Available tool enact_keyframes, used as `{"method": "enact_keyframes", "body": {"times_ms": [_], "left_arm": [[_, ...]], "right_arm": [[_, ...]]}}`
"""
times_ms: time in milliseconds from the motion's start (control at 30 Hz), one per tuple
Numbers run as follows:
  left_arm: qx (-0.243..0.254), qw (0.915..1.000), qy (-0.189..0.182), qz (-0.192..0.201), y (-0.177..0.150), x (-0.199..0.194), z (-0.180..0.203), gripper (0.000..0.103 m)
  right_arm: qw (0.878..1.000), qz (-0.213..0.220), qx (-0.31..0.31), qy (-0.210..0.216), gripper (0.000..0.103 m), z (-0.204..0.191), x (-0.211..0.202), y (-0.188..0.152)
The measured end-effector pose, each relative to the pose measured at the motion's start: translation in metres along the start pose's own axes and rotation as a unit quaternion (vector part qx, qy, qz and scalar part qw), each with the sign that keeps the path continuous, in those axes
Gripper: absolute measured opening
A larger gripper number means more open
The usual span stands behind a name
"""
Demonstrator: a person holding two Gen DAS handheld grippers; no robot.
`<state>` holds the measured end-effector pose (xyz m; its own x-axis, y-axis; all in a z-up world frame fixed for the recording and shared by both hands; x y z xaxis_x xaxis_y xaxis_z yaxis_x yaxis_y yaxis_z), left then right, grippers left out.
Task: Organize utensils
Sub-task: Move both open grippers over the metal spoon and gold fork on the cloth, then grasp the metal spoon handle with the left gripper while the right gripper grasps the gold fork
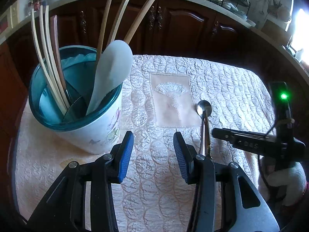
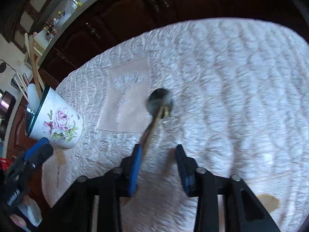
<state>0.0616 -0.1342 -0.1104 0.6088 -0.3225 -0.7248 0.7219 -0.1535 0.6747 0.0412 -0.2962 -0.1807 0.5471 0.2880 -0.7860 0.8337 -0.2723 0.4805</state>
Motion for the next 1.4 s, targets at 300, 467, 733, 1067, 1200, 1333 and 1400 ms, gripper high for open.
{"method": "enact_keyframes", "body": {"times_ms": [300, 467, 733, 1067, 1200, 1333, 1400], "left_arm": [[0.004, 0.9985, -0.047, -0.028, -0.011, 0.017, 0.024, 0.042], [0.015, 0.9943, -0.091, -0.053, -0.011, 0.041, 0.054, 0.042], [0.041, 0.9877, -0.101, -0.112, -0.026, 0.094, 0.088, 0.026], [0.026, 0.9873, -0.100, -0.121, -0.046, 0.063, 0.062, 0.005], [0.004, 0.9883, -0.083, -0.128, -0.069, 0.040, 0.038, 0.005], [-0.009, 0.9883, -0.074, -0.133, -0.090, 0.019, 0.020, 0.005], [-0.018, 0.9878, -0.073, -0.137, -0.100, 0.011, 0.013, 0.005]], "right_arm": [[0.999, -0.003, 0.031, 0.027, 0.009, 0.000, 0.006, -0.002], [0.999, 0.010, 0.047, -0.011, 0.009, 0.044, -0.025, -0.005], [0.996, 0.000, 0.090, -0.012, 0.030, 0.086, -0.037, -0.001], [0.999, -0.004, 0.021, -0.031, 0.012, 0.076, -0.023, 0.009], [1.000, -0.029, -0.009, 0.006, 0.007, 0.051, -0.025, -0.002], [0.996, -0.064, -0.052, 0.029, 0.007, 0.023, -0.026, -0.030], [0.994, -0.077, -0.069, 0.037, 0.007, 0.013, -0.030, -0.046]]}}
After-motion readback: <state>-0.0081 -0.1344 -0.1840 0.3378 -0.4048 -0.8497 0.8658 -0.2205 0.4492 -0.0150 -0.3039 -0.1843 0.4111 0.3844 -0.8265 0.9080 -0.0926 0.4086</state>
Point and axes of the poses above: each gripper's, at about its wrist camera, not at the fingertips, and x roughly the way its jaws point, z to its right, y to its top, the point moved 10 cm from there along x, roughly the way its jaws point, and after that the axes turned 5 degrees about z, right-handed, at the moved point
